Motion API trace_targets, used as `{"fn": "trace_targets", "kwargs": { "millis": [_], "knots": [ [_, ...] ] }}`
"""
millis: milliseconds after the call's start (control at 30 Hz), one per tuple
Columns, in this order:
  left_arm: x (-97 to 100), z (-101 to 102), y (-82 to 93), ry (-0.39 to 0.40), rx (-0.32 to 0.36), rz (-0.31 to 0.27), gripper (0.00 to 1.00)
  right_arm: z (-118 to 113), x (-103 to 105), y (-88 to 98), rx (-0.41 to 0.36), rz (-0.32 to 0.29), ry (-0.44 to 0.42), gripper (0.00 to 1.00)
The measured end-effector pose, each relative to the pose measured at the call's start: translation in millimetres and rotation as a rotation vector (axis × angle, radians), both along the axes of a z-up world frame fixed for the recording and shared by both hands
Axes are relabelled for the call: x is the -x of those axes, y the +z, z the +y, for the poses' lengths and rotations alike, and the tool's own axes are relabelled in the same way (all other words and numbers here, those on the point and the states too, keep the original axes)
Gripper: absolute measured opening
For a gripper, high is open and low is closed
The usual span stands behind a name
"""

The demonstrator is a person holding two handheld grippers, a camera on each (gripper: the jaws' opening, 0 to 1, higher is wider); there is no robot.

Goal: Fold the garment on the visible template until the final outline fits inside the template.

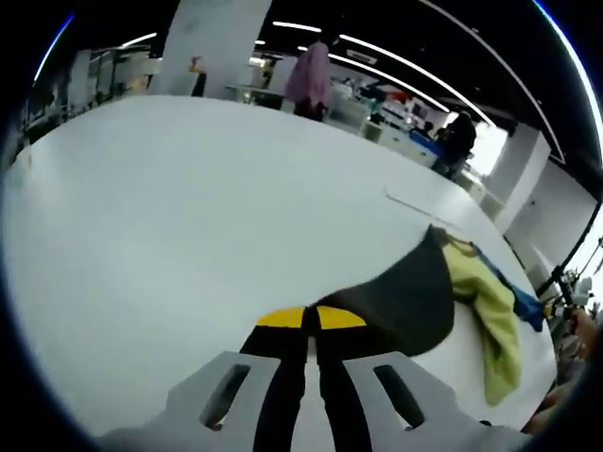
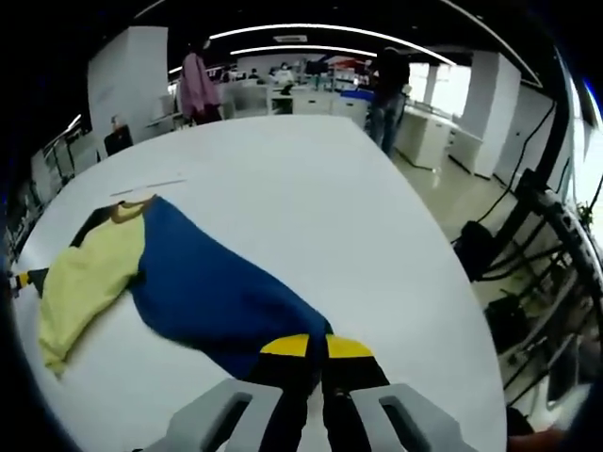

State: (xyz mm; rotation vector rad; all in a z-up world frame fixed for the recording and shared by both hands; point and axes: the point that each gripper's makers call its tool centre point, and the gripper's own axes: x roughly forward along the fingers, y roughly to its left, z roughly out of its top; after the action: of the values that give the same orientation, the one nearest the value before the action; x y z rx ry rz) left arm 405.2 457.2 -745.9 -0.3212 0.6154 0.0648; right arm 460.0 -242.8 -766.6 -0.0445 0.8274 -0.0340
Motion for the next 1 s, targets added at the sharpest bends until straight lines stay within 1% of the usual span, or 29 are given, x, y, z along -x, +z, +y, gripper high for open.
{"fn": "trace_targets", "kwargs": {
  "millis": [100,167,233,267,367,400,467,600,700,800,867,933,1000],
  "knots": [
    [-2.1,7.8,-7.0,-0.027,-0.060,0.044,0.00,-6.5,-5.2,-2.1,0.004,-0.003,-0.010,0.00],
    [-6.0,10.2,-8.0,-0.034,-0.058,0.052,0.00,-9.0,-5.8,-5.7,0.031,0.015,0.003,0.00],
    [-9.8,14.4,-6.5,-0.042,-0.076,0.056,0.00,-9.3,-6.0,-7.6,0.038,0.030,0.003,0.00],
    [-11.7,18.7,-6.4,-0.041,-0.095,0.062,0.00,-9.5,-7.1,-8.1,0.037,0.033,0.001,0.00],
    [-14.0,25.8,-7.8,-0.035,-0.116,0.076,0.00,-11.1,-6.7,-9.9,0.033,0.050,-0.012,0.00],
    [-14.3,32.5,-10.5,-0.028,-0.133,0.096,0.00,-11.3,-6.6,-10.4,0.034,0.054,-0.013,0.00],
    [-14.3,42.0,-13.2,-0.014,-0.162,0.116,0.00,-12.4,-6.9,-11.4,0.039,0.066,-0.011,0.00],
    [-16.7,50.7,-17.4,-0.006,-0.169,0.132,0.00,-15.9,-10.7,-10.3,0.058,0.071,-0.003,0.00],
    [-18.3,53.8,-21.2,-0.022,-0.199,0.160,0.00,-22.1,-16.6,-11.8,0.082,0.077,0.008,0.00],
    [-21.6,57.9,-20.4,-0.009,-0.205,0.162,0.00,-29.7,-20.5,-14.0,0.106,0.087,0.007,0.00],
    [-22.0,61.5,-20.1,0.017,-0.207,0.168,0.00,-33.1,-21.3,-15.9,0.118,0.099,0.007,0.00],
    [-23.7,62.7,-21.2,0.012,-0.214,0.172,0.00,-36.3,-22.1,-18.1,0.123,0.110,0.007,0.00],
    [-23.9,63.3,-20.5,0.010,-0.217,0.171,0.00,-38.3,-22.0,-19.3,0.105,0.113,-0.005,0.00]
  ]
}}
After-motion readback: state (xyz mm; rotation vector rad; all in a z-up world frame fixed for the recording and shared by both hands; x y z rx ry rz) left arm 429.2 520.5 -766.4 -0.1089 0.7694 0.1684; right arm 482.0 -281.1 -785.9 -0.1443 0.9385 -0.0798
